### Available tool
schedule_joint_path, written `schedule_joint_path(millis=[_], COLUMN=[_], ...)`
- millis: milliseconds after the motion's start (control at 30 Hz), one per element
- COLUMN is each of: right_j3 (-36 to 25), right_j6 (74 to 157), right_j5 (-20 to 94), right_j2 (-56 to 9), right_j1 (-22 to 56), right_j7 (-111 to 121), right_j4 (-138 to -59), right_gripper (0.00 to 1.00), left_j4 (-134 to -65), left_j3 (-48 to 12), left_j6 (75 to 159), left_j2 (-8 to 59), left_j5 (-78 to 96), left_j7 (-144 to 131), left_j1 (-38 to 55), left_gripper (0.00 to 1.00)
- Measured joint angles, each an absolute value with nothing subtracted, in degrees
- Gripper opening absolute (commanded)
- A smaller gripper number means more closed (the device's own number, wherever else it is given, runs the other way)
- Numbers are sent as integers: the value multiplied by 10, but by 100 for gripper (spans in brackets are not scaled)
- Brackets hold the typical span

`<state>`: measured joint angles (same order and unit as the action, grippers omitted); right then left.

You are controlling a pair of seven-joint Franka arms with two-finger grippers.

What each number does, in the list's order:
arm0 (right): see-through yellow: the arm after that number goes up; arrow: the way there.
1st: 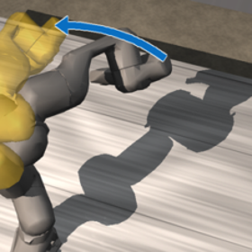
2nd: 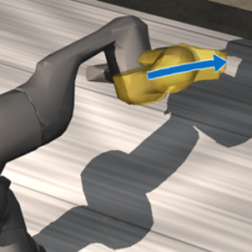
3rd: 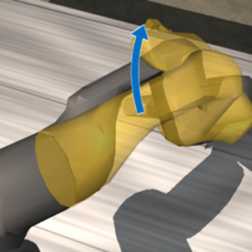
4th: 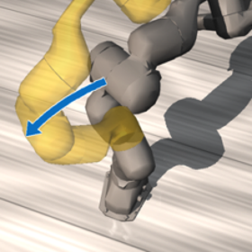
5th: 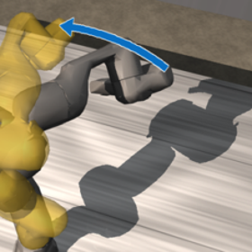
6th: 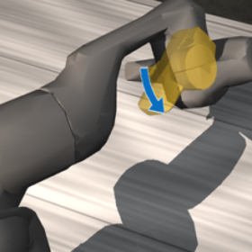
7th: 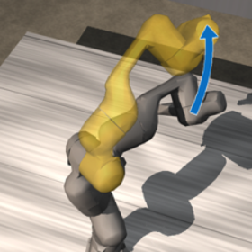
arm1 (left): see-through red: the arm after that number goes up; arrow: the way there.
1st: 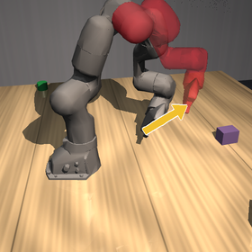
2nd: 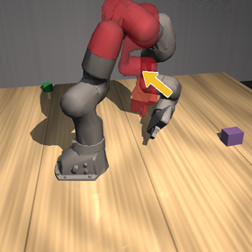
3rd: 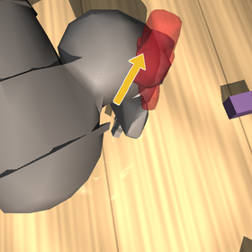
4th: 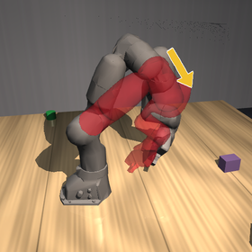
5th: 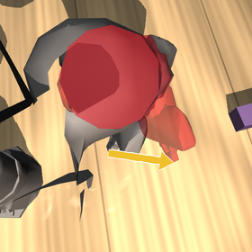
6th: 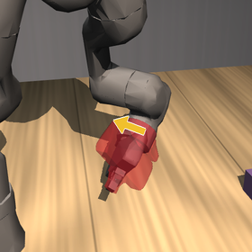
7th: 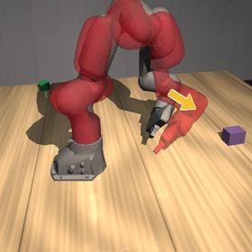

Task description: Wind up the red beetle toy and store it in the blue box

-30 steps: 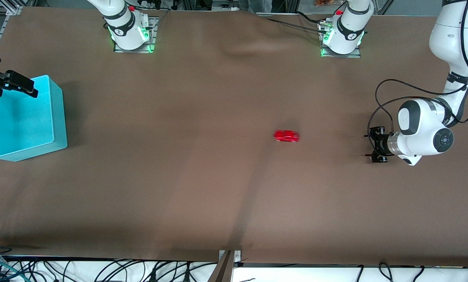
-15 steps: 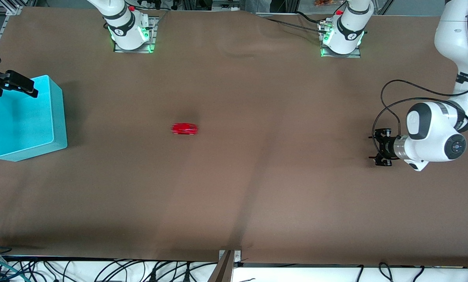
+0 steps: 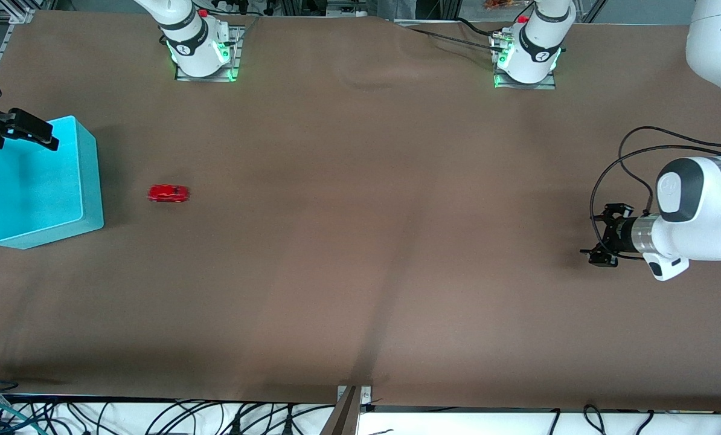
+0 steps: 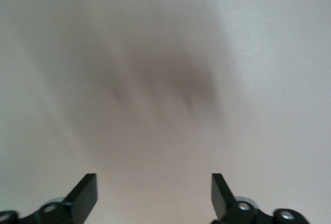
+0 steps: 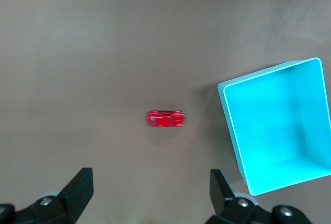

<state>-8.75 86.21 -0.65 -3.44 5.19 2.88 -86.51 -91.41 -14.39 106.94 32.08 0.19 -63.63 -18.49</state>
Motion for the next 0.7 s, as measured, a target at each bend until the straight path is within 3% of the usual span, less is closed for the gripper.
schedule_joint_path(millis=[433,700], right_j3=[-87,-87], right_j6=[862,862], right_j5=[-6,-6], right_j2=[-34,-34], right_j1=[52,52], right_j7=[29,29], right_j4=[-865,-865], right_gripper=[100,100], left_j4=[-814,-795], left_j3=[-137,-136], left_j6=[988,982], left_j2=[309,306], left_j5=[0,-1], left_j7=[-332,-286], left_j1=[-202,-206], left_gripper=[100,100])
